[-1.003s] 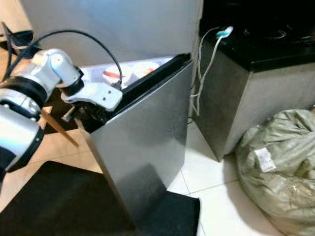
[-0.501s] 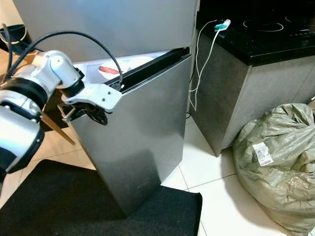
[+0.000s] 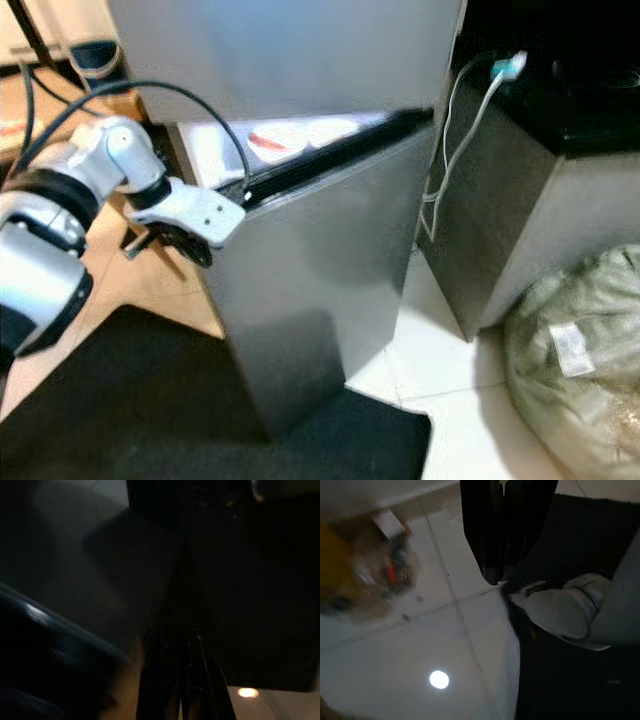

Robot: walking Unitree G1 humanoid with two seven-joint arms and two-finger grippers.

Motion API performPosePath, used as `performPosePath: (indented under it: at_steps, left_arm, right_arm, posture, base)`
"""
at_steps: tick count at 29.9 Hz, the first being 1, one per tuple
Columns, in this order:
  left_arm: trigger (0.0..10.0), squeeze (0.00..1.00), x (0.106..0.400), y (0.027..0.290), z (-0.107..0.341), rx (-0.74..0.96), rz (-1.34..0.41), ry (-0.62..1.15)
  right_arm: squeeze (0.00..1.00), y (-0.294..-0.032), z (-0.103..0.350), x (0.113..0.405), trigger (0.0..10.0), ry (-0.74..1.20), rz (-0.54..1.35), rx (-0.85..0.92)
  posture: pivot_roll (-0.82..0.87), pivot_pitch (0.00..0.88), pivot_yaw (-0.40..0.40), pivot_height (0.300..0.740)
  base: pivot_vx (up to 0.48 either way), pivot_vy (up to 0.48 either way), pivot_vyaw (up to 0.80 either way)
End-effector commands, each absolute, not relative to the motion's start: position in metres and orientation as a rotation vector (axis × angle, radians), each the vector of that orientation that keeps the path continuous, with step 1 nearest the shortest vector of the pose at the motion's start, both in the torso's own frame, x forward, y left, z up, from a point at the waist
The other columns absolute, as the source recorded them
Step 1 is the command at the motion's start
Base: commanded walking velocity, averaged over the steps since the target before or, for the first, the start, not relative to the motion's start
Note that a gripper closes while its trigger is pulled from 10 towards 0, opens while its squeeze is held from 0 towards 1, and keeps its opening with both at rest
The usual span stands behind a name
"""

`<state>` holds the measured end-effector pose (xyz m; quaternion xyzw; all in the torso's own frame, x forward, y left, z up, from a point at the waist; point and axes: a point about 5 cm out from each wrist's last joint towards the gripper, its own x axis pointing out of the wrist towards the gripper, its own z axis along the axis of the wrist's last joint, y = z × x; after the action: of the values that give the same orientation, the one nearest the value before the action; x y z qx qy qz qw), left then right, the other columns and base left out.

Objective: Restocking fridge

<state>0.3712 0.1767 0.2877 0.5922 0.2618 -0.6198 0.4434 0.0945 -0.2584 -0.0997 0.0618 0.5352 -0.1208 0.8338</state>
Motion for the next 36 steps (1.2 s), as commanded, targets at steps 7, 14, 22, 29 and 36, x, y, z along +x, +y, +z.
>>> performPosePath:
  at_steps: [7, 14, 22, 29, 36]
  left_arm:
    - [10.0, 0.00, 0.370, 0.188, 0.289, 1.442, -1.501, 0.675]
    - [10.0, 0.00, 0.367, 0.193, 0.256, 1.298, -1.557, 0.661]
    - [10.0, 0.00, 0.352, 0.191, 0.180, 0.970, -1.622, 0.652]
    - [10.0, 0.00, 0.326, 0.200, 0.084, 0.765, -1.294, 0.691]
    - [10.0, 0.00, 0.297, 0.217, 0.025, 0.634, -0.921, 0.773]
  right_arm:
    - [0.00, -0.259, -0.100, 0.091, 10.0, 1.148, -0.252, 0.126]
    - [0.00, -0.257, -0.101, 0.090, 10.0, 1.150, -0.262, 0.129]
    - [0.00, -0.258, -0.101, 0.092, 10.0, 1.148, -0.282, 0.105]
    - [0.00, -0.267, -0.093, 0.111, 10.0, 1.071, -0.316, 0.088]
    - [0.00, -0.277, -0.077, 0.143, 10.0, 0.932, -0.324, 0.130]
  posture:
    - [-0.14, 0.078, 0.022, 0.740]
    - [-0.14, 0.077, 0.025, 0.740]
    - [-0.14, 0.067, 0.020, 0.740]
    - [-0.14, 0.057, 0.014, 0.740]
    - [-0.14, 0.041, -0.001, 0.740]
  base:
    - [0.000, 0.000, 0.77]
    - [0.000, 0.000, 0.66]
    - [0.000, 0.000, 0.00]
    - [0.000, 0.000, 0.00]
    - [0.000, 0.000, 0.00]
